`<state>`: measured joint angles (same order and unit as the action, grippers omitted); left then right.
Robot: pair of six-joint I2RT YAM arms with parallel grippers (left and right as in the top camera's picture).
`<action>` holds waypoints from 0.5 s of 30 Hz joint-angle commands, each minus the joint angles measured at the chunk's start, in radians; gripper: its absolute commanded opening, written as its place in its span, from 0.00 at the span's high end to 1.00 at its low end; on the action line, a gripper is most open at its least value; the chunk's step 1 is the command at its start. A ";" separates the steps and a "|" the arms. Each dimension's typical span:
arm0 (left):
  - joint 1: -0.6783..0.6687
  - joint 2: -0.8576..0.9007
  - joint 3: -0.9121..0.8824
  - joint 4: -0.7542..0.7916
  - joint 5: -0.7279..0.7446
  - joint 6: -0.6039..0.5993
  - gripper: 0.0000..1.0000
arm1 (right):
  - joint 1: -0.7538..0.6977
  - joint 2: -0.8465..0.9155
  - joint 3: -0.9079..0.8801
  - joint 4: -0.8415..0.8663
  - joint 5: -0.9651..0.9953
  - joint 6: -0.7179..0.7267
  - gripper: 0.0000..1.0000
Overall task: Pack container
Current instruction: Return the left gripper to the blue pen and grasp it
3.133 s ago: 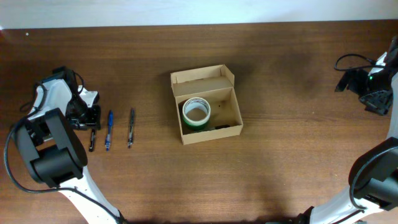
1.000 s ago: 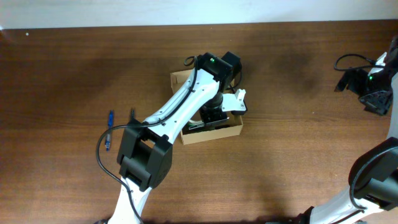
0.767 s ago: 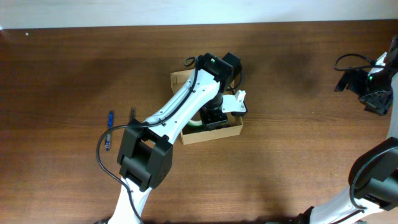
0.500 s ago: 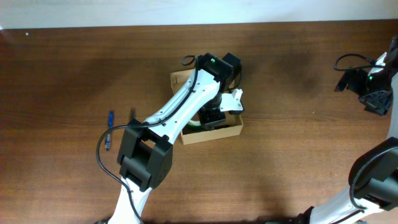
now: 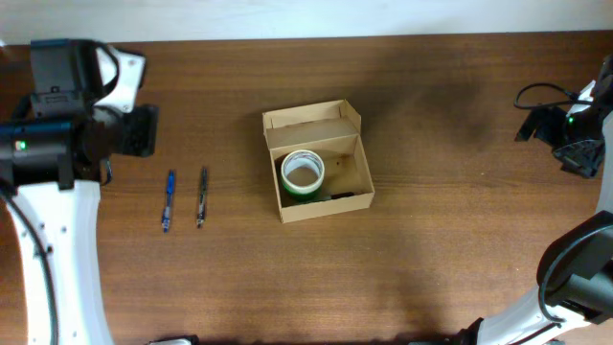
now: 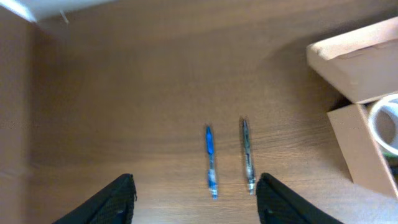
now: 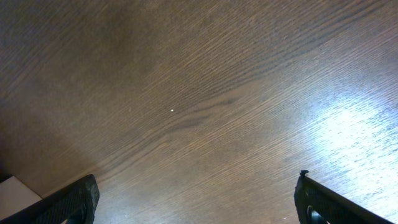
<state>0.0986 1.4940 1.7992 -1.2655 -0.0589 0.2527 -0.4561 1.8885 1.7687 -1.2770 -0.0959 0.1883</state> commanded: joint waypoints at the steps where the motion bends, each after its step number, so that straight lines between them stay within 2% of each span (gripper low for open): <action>1: 0.061 0.122 -0.212 0.080 0.083 -0.084 0.37 | -0.002 0.003 -0.004 0.002 -0.002 0.012 0.01; 4: 0.071 0.214 -0.335 0.162 0.090 -0.092 0.34 | -0.002 0.003 -0.004 0.002 -0.002 0.012 0.01; 10: 0.071 0.396 -0.356 0.182 0.080 -0.091 0.33 | -0.002 0.003 -0.004 0.002 -0.002 0.012 0.01; 15: 0.071 0.495 -0.356 0.196 0.000 -0.086 0.34 | -0.002 0.003 -0.004 0.002 -0.002 0.012 0.01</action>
<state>0.1642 1.9396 1.4399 -1.0737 -0.0029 0.1741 -0.4561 1.8889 1.7683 -1.2774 -0.0963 0.1879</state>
